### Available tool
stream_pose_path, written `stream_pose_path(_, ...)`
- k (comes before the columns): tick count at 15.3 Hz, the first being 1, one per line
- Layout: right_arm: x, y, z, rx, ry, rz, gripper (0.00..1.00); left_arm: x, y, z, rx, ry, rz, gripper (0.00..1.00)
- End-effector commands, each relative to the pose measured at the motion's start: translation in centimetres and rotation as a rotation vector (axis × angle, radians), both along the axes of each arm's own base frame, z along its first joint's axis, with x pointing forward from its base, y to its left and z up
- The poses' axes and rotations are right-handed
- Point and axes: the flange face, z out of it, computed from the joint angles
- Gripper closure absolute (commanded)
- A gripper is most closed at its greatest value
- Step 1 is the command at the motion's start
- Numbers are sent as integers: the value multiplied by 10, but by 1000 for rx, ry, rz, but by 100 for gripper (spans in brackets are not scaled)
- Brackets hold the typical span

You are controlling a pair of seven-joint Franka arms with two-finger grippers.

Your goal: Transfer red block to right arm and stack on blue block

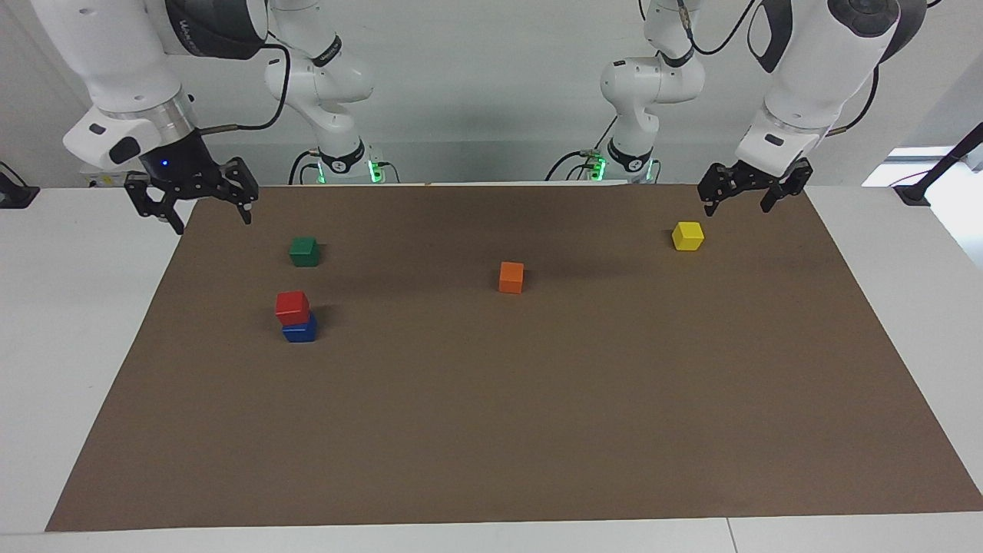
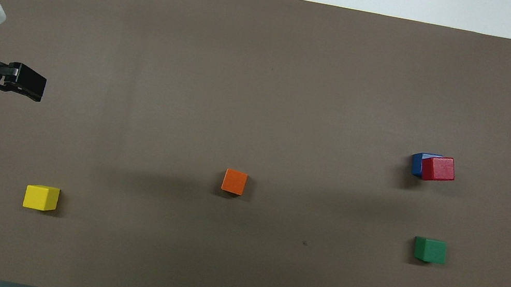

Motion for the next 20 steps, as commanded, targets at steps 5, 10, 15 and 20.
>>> stream_pose_path(5, -51, -8, 1, 0, 140, -134, 0, -4, 2, 4, -12, 9, 3, 0)
stream_pose_path(10, -44, -27, -6, -1, 73, -157, 0, -4, 2, 4, -12, 9, 3, 0)
stream_pose_path(15, -39, -29, -8, -2, 31, -168, 0, -4, 2, 4, -14, 9, 3, 0)
stream_pose_path(20, -41, -29, -6, 0, 33, -169, 0, -4, 2, 4, -12, 9, 3, 0)
